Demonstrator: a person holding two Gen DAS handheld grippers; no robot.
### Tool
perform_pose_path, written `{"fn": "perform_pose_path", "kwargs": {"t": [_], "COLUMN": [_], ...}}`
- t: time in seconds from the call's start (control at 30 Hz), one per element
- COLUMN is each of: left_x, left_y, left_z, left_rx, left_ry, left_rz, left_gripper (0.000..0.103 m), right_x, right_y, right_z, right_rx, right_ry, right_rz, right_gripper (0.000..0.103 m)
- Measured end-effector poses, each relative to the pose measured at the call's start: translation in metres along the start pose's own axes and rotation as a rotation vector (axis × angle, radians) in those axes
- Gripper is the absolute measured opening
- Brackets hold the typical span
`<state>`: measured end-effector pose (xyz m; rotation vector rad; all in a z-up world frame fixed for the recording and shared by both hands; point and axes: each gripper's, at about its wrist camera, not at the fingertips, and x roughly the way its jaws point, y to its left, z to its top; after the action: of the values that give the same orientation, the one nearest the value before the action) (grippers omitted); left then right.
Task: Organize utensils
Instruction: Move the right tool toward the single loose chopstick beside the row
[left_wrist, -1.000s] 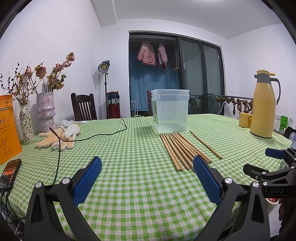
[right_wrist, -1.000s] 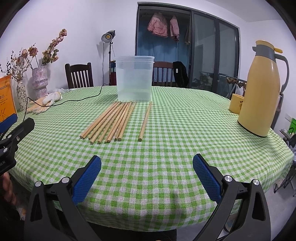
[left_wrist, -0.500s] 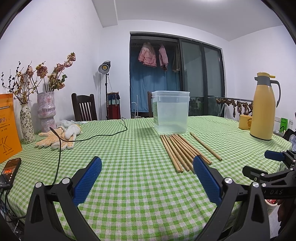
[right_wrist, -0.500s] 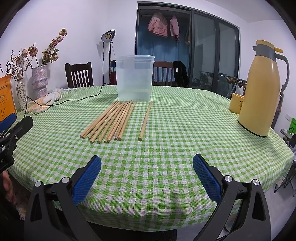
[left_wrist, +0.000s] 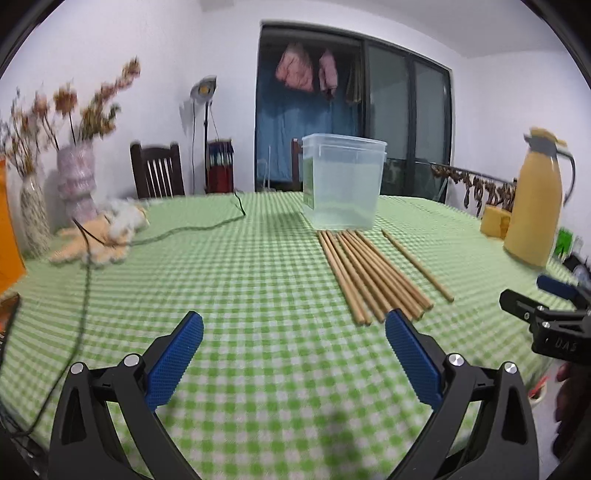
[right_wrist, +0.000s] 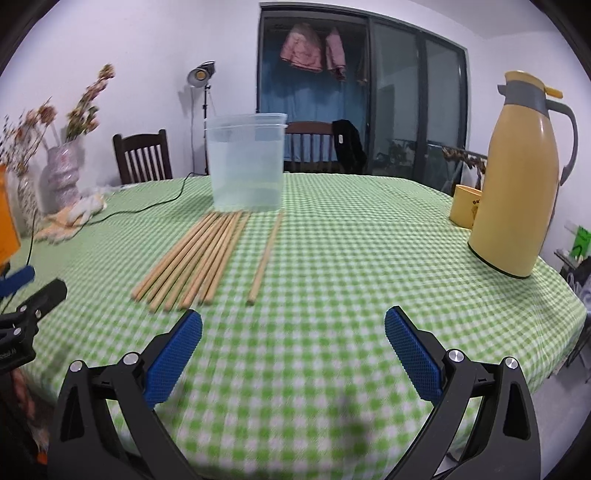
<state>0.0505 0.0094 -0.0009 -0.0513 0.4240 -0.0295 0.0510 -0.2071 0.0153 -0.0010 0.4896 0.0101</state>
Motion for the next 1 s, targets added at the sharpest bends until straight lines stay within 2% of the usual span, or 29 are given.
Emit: {"fn": "perform_pose_path", "kwargs": {"t": [0.1, 0.23, 0.33, 0.47, 0.53, 0.6, 0.7, 0.8, 0.9, 1.0], "left_x": [0.01, 0.04, 0.058, 0.086, 0.103, 0.124, 0.145, 0.166, 0.189, 0.202], "left_y": [0.01, 0.023, 0.025, 0.026, 0.024, 0.018, 0.01, 0.001, -0.005, -0.005], "left_z": [0.011, 0.031, 0.045, 0.059, 0.065, 0.068, 0.07, 0.072, 0.071, 0.07], "left_rx": [-0.077, -0.124, -0.111, -0.11, -0.097, -0.054, 0.001, 0.055, 0.063, 0.045], "left_ry": [-0.005, 0.135, 0.173, 0.238, 0.288, 0.349, 0.406, 0.467, 0.543, 0.578], "left_rz": [0.016, -0.018, -0.01, -0.024, -0.045, -0.03, -0.031, -0.047, -0.066, -0.059], "left_gripper": [0.096, 0.096, 0.096, 0.096, 0.096, 0.096, 0.096, 0.096, 0.096, 0.096], "right_x": [0.008, 0.03, 0.045, 0.064, 0.074, 0.086, 0.1, 0.113, 0.122, 0.129], "right_y": [-0.006, -0.015, -0.014, -0.01, -0.008, -0.008, -0.006, -0.007, -0.007, -0.005], "right_z": [0.013, 0.031, 0.038, 0.044, 0.046, 0.048, 0.048, 0.051, 0.055, 0.058], "right_rx": [0.021, 0.059, 0.053, 0.021, 0.003, 0.011, -0.008, -0.011, -0.012, -0.032], "right_ry": [0.01, 0.099, 0.172, 0.22, 0.24, 0.268, 0.308, 0.331, 0.348, 0.362], "right_rz": [0.009, 0.118, 0.163, 0.11, 0.116, 0.131, 0.109, 0.13, 0.133, 0.145], "right_gripper": [0.095, 0.095, 0.095, 0.095, 0.095, 0.095, 0.095, 0.095, 0.095, 0.095]}}
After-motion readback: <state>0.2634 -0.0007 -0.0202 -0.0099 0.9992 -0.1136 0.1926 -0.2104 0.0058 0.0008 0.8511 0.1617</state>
